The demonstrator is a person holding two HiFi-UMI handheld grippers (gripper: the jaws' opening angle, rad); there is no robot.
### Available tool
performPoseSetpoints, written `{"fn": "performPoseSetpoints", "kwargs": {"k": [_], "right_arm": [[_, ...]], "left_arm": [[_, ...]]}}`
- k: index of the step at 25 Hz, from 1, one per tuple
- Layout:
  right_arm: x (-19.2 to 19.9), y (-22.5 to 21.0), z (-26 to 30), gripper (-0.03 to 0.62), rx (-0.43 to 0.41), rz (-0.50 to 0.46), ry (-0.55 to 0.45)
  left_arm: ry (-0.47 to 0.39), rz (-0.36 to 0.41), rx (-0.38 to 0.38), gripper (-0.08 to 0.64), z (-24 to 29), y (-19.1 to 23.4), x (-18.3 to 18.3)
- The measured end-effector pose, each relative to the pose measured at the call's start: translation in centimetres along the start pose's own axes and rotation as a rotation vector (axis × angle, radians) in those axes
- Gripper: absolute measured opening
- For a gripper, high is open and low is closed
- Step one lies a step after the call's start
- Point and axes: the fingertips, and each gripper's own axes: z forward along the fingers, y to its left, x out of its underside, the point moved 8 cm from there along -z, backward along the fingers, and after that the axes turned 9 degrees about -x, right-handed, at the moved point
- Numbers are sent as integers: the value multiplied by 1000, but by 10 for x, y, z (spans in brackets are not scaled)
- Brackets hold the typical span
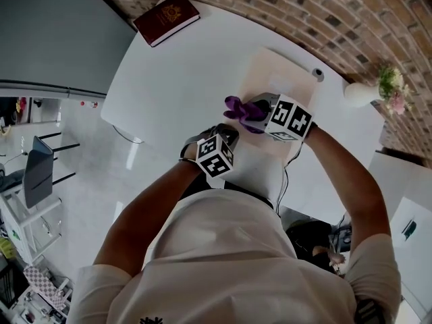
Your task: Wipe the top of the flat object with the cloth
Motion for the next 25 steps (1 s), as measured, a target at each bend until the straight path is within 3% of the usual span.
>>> {"fn": "performPoseSetpoints", "kwargs": {"k": [4,7,25], "right_arm": [[21,19,22,143,-60,8,50],[29,15,25,143,-50,-2,67],[50,-110,-57,143,247,43,134]], "left_arm": [[5,-2,-5,25,0,-1,0],[7,-1,-8,25,0,-2,-1],[16,8,-21,25,1,-4,-4]]}}
